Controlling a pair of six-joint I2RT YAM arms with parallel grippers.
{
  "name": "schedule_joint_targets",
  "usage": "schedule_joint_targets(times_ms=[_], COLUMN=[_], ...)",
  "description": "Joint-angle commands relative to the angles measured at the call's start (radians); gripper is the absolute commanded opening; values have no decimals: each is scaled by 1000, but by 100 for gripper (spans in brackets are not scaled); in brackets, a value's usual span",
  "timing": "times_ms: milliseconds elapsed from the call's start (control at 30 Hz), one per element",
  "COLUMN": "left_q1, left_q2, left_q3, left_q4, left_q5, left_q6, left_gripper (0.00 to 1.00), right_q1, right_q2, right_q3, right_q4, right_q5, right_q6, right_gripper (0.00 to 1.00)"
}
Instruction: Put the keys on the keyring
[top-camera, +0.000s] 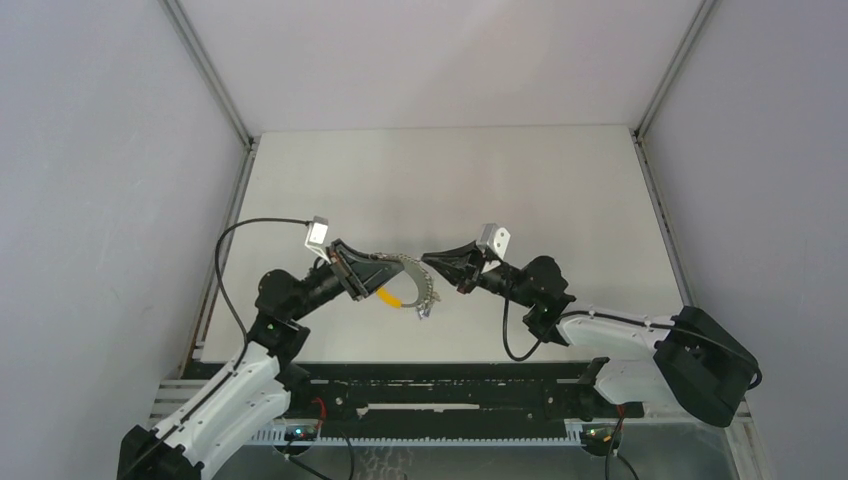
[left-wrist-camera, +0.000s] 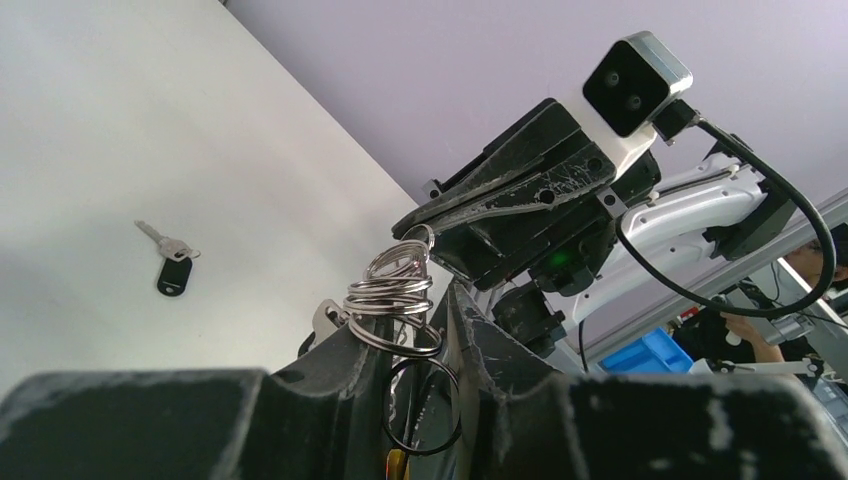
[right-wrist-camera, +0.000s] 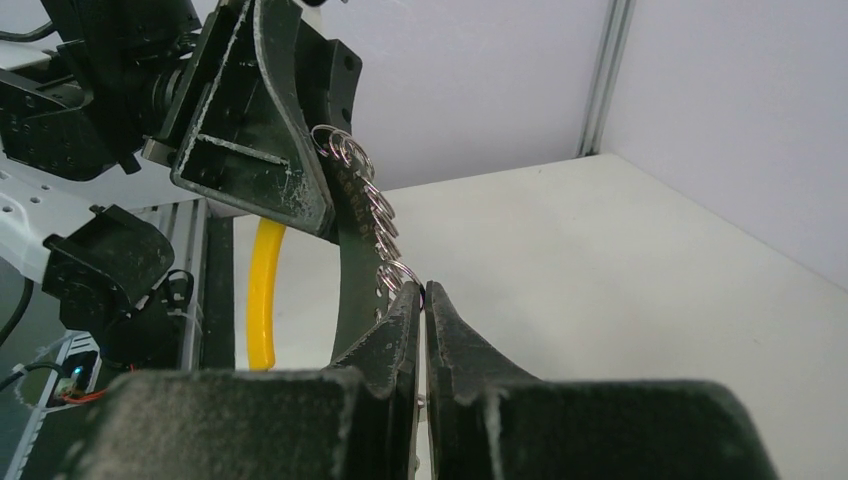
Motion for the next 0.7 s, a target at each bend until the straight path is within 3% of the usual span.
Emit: schedule_joint_targets(times_ms=[0, 267, 567, 667], left_q1=[14, 29, 34, 36], left_q2=[-49, -110, -112, -102], left_q3=[32, 113, 158, 179], left_q4=[-42, -254, -295, -331], left_q5=[2, -7, 16, 25], left_q6=[61, 176, 193, 243], left_gripper=[0, 0, 0, 0], right_q1=[-5, -8, -7, -8], right_q2=[-3, -13, -14, -24], right_q3=[9, 9, 9, 9], right_q4=[53, -7, -42, -68], right_q5=[1, 5, 16, 4], right_q6=[37, 25, -5, -35], right_gripper=[0, 2, 9, 17])
